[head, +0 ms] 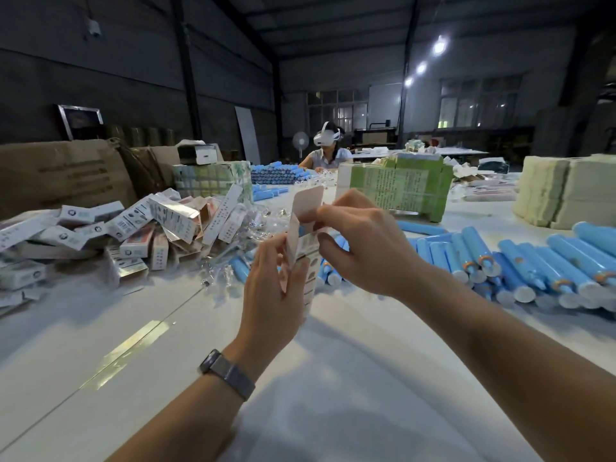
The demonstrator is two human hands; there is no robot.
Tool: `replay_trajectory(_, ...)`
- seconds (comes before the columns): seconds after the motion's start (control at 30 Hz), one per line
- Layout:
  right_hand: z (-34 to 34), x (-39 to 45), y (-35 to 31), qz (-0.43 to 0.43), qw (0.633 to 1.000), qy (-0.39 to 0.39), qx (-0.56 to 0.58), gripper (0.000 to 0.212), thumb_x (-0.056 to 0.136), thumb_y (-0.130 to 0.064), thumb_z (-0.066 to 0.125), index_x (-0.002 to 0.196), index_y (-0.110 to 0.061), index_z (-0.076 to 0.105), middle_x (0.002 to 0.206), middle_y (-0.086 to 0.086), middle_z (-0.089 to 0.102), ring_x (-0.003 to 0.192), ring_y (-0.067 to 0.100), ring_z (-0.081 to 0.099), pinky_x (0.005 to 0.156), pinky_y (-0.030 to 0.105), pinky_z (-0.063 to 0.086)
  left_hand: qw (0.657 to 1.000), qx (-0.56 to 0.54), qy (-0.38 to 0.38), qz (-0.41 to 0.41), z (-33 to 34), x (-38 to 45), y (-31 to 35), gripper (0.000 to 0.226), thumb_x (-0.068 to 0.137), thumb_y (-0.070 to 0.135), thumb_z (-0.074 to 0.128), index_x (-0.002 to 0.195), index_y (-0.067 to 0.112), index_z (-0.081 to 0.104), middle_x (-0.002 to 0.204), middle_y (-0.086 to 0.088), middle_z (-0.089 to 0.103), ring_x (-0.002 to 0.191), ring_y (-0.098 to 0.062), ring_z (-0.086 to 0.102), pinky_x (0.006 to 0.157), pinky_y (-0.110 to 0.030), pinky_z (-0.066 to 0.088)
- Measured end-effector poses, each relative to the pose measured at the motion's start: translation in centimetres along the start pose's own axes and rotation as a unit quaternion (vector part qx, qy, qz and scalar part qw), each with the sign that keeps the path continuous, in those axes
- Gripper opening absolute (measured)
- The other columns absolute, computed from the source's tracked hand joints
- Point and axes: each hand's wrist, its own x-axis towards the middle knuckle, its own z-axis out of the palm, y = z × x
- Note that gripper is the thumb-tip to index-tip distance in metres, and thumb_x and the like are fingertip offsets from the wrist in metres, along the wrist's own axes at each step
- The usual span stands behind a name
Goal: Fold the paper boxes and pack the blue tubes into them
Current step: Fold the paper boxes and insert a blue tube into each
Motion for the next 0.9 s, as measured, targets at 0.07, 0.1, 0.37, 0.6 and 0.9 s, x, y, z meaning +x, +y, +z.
replay_trajectory(0.07, 0.1, 0.0, 0.1, -0.007, 0.999, 0.046, 0.027, 0.030, 0.085, -0.011, 0.060, 0.115, -0.010, 0.067, 0.103, 0.000, 0.068, 0.097, 0.020, 0.056, 0.074, 0.034, 0.049, 0.999, -0.028, -0.012, -0.017, 0.0, 0.1, 0.3, 0.019, 0.093, 0.032, 0.051, 0.112, 0.032, 0.047, 0.107, 0.005, 0.062, 0.097, -0.017, 0.061, 0.079, -0.045, 0.056)
replay_trajectory(0.1, 0.2, 0.1, 0.1, 0.006, 0.995, 0.077, 0.062, 0.033, 0.084, -0.010, 0.063, 0.116, -0.010, 0.065, 0.109, 0.000, 0.064, 0.098, 0.017, 0.056, 0.076, 0.028, 0.047, 0.998, -0.053, -0.018, -0.024, 0.0, 0.1, 0.5, 0.019, 0.093, 0.035, 0.051, 0.111, 0.037, 0.046, 0.105, 0.015, 0.062, 0.096, -0.009, 0.061, 0.077, -0.036, 0.057)
replay_trajectory(0.37, 0.2, 0.0, 0.1, 0.216, 0.891, 0.033, 0.397, 0.049, 0.084, 0.003, 0.071, 0.116, -0.029, 0.053, 0.119, 0.005, 0.060, 0.089, 0.036, 0.069, 0.077, 0.051, 0.059, 0.986, -0.149, -0.066, -0.033, -0.5, 0.3, 1.0, 0.056, 0.091, 0.028, 0.060, 0.120, 0.065, 0.030, 0.104, 0.010, 0.069, 0.094, -0.020, 0.067, 0.070, -0.031, 0.060)
replay_trajectory(0.6, 0.3, -0.5, 0.2, 0.261, 0.855, 0.031, 0.447, 0.038, 0.081, 0.004, 0.073, 0.112, -0.012, 0.060, 0.112, 0.012, 0.068, 0.091, 0.036, 0.070, 0.080, 0.045, 0.060, 0.987, -0.137, -0.079, -0.038, -1.0, 0.7, 0.6, 0.062, 0.098, 0.007, 0.058, 0.115, 0.065, 0.044, 0.099, 0.011, 0.070, 0.088, -0.020, 0.064, 0.070, -0.024, 0.056)
replay_trajectory(0.9, -0.2, -0.5, 0.6, 0.220, 0.883, 0.013, 0.414, 0.019, 0.078, 0.002, 0.075, 0.091, -0.011, 0.069, 0.112, 0.004, 0.055, 0.080, 0.023, 0.067, 0.080, 0.040, 0.060, 0.982, -0.155, -0.100, -0.039, -1.1, 0.8, 1.3, 0.046, 0.091, 0.023, 0.056, 0.113, 0.062, 0.046, 0.102, 0.007, 0.069, 0.095, -0.030, 0.062, 0.081, -0.053, 0.057)
